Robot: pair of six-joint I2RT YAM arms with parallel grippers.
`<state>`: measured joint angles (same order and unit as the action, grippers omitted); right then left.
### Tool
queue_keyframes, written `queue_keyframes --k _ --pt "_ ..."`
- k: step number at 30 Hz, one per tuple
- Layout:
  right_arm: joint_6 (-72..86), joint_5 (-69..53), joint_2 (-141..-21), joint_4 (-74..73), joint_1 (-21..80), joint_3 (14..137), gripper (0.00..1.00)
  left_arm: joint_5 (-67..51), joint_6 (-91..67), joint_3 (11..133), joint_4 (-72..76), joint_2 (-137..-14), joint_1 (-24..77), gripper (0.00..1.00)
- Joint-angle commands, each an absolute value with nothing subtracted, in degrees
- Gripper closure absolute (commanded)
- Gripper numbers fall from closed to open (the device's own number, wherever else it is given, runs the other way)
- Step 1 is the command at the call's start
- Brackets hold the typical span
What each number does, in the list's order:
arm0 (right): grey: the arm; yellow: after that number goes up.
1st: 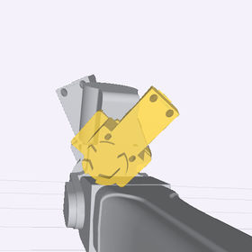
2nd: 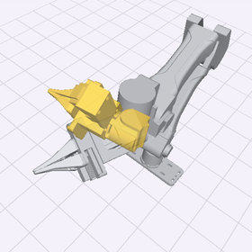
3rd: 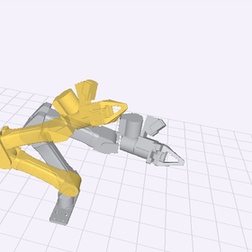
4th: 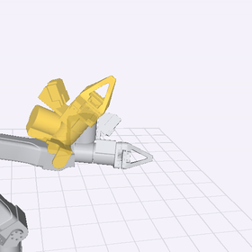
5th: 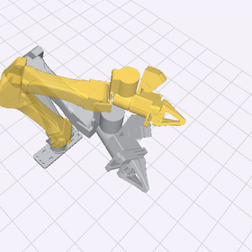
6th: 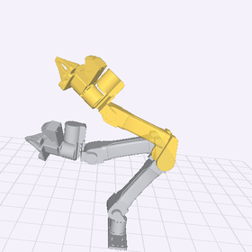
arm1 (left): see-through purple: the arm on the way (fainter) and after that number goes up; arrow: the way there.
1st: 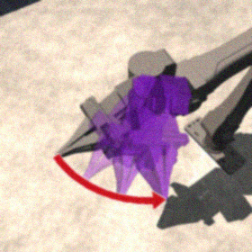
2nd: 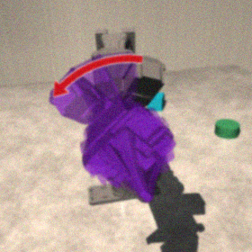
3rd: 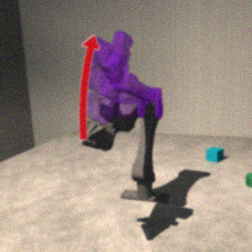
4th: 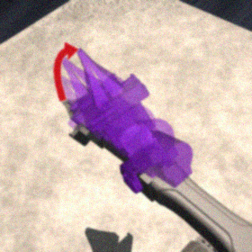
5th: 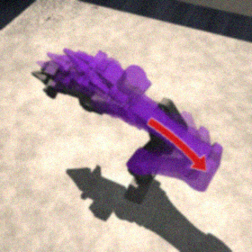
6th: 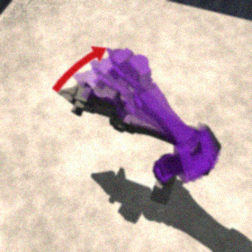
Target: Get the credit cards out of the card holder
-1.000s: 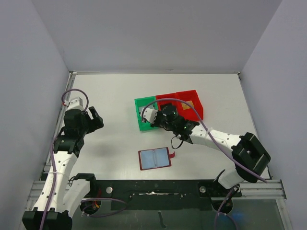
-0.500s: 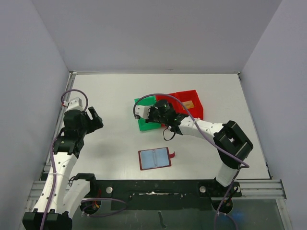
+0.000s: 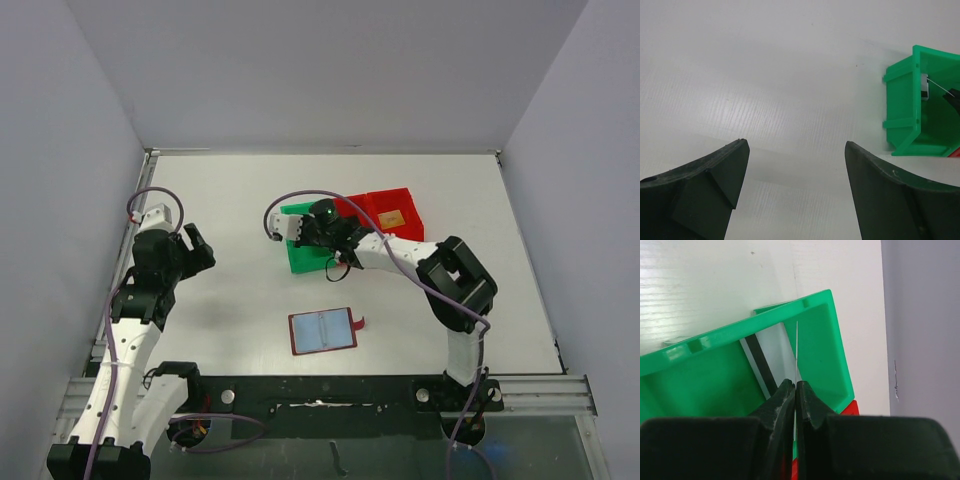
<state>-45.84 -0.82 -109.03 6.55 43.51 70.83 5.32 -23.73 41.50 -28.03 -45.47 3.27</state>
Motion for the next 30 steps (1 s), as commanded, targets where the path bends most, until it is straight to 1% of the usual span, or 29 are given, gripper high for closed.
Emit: queue_keyframes --k 1,7,22,28,30 --pt "-49.32 0.87 -110.94 7.23 42.95 75.99 0.99 5.38 -23.12 41.80 -24.96 -44.17 3.16 0.23" --pt "-52.68 1.15 -114.70 5.02 42.72 79.57 1.00 5.28 -23.12 41.78 -24.96 -44.26 3.08 0.23" --pt "-52.91 2.14 -120.58 3.50 42.54 84.36 0.96 6.09 -23.20 41.88 -25.21 -43.39 3.08 0.23" --pt "-52.62 2.46 -122.24 2.08 42.54 86.02 0.91 6.48 -23.33 41.58 -25.05 -42.78 3.08 0.23" --pt "-52.43 2.44 -122.34 1.79 42.54 85.96 0.87 6.19 -23.29 41.66 -25.05 -43.05 3.08 0.23"
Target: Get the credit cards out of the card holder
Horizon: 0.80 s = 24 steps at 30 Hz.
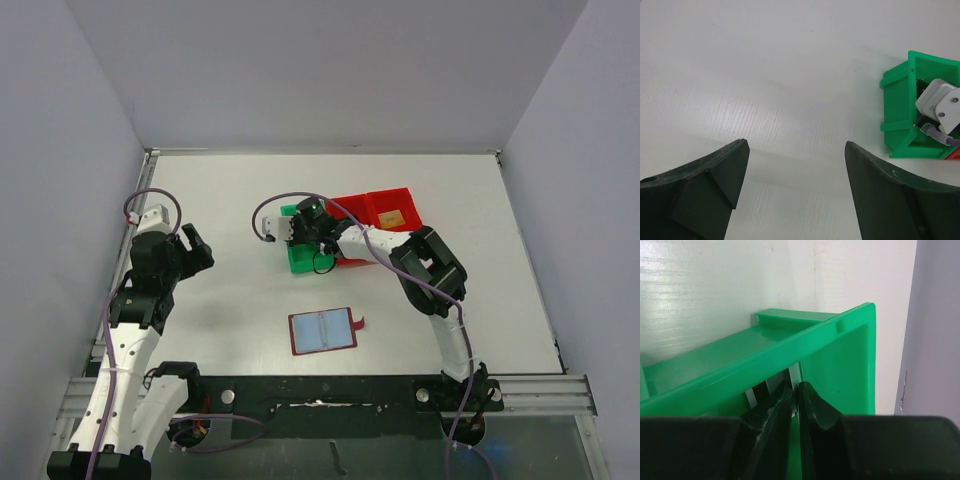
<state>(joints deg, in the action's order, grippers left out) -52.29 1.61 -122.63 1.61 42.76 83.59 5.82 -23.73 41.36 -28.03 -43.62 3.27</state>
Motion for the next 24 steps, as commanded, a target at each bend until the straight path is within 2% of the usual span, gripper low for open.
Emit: queue_keyframes --k 1,4,12,24 --pt "-52.47 2.25 -122.34 1.42 42.54 85.96 0.86 6.09 -23.29 41.66 -25.05 -43.14 3.08 0.23" --pt "-52.05 1.94 -122.14 0.80 42.54 85.84 0.81 6.06 -23.25 41.66 -25.05 -43.24 3.08 0.23" --pt "-48.41 -1.45 -119.61 0.95 42.50 85.24 0.60 5.99 -23.16 41.61 -24.96 -43.66 3.05 0.23" --pt "-47.33 -2.47 -118.48 0.78 41.62 85.00 0.53 5.06 -23.03 41.75 -25.13 -45.41 3.08 0.23"
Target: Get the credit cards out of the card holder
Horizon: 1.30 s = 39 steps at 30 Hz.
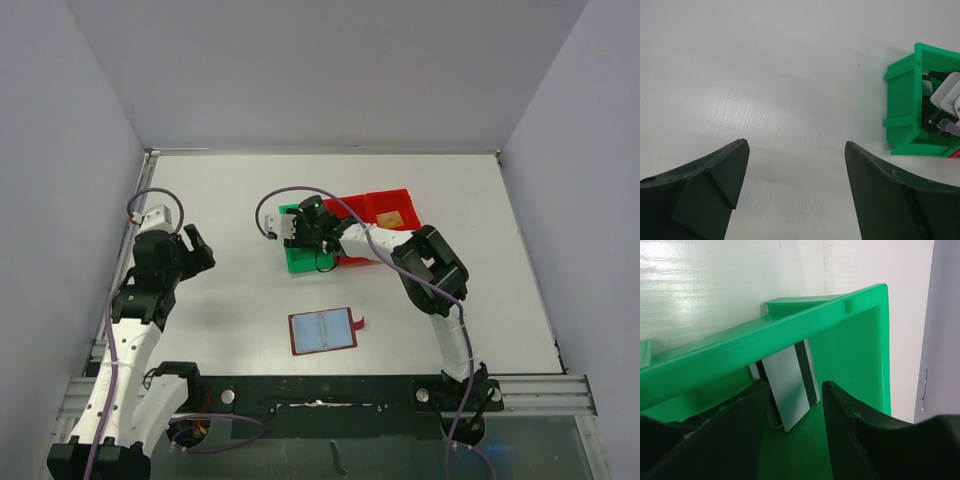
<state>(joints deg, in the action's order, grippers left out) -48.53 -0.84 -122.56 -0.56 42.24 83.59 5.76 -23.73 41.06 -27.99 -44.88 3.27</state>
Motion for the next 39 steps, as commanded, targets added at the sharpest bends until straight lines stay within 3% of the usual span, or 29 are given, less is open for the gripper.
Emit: queue_keyframes --k 1,17,24,28,32,38,39 --pt "-47.17 -2.58 -118.15 0.79 41.56 84.95 0.52 5.08 -23.03 41.76 -25.21 -45.51 3.07 0.23" --pt "-40.03 -5.03 -109.90 5.40 40.75 83.00 0.41 5.08 -22.98 41.70 -25.14 -45.52 3.08 0.23" --pt "-19.02 -0.89 -93.65 15.44 41.50 70.03 0.35 5.85 -23.11 41.76 -25.24 -44.84 3.08 0.23" --pt "-6.86 11.22 -85.91 15.41 45.13 62.95 0.38 6.23 -23.20 41.62 -25.07 -44.37 3.08 0.23" --pt "-2.60 22.10 -81.74 6.27 50.32 62.14 0.28 6.37 -23.20 41.66 -25.13 -44.56 3.08 0.23" --pt "15.55 21.99 -73.54 1.29 50.71 55.02 0.20 6.94 -23.20 41.66 -25.07 -44.69 2.99 0.23" --pt "19.48 24.57 -72.17 1.23 50.71 53.21 0.10 6.87 -23.16 41.68 -24.99 -44.77 2.99 0.23"
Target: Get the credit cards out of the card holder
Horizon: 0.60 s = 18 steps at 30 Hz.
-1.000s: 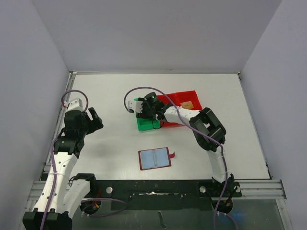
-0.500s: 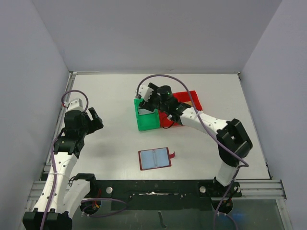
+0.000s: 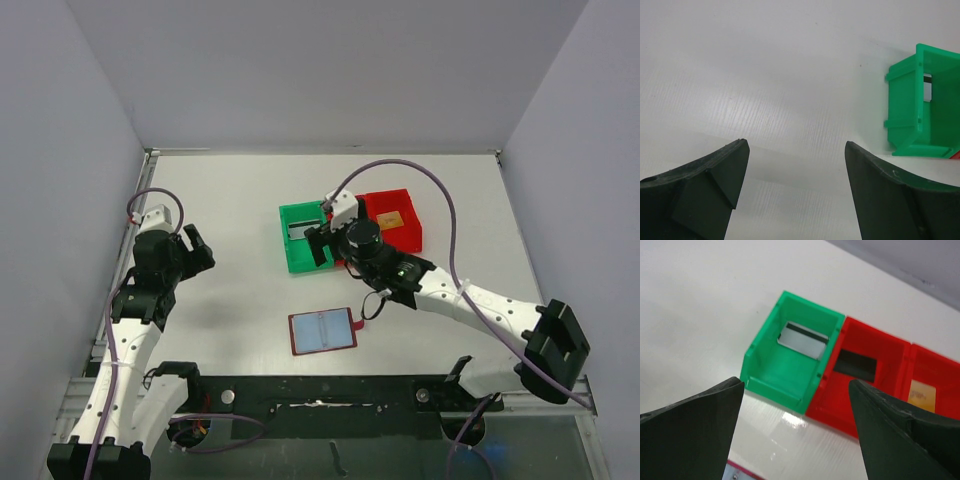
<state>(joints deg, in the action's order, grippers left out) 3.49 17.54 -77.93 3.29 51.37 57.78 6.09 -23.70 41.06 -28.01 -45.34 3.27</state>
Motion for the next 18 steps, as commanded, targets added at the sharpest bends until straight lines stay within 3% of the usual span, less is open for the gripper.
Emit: queue_keyframes --k 1,4,10,15,18 --pt "24.45 28.13 -70.83 0.32 50.71 51.63 0.04 6.78 -23.20 41.59 -24.96 -44.88 2.99 0.23" --pt "38.63 31.94 -67.85 -6.57 49.12 48.46 0.03 6.68 -23.12 41.64 -24.92 -45.15 2.90 0.23" --pt "49.06 14.48 -66.81 -5.42 49.14 41.27 0.02 6.84 -23.03 41.58 -24.84 -45.43 2.81 0.23" --pt "57.20 19.81 -72.98 -8.50 58.24 42.09 0.00 6.68 -23.03 41.59 -24.81 -45.70 2.72 0.23" --pt "57.81 23.04 -78.64 -11.35 63.68 46.25 0.04 6.57 -22.94 41.60 -24.79 -45.82 2.59 0.23"
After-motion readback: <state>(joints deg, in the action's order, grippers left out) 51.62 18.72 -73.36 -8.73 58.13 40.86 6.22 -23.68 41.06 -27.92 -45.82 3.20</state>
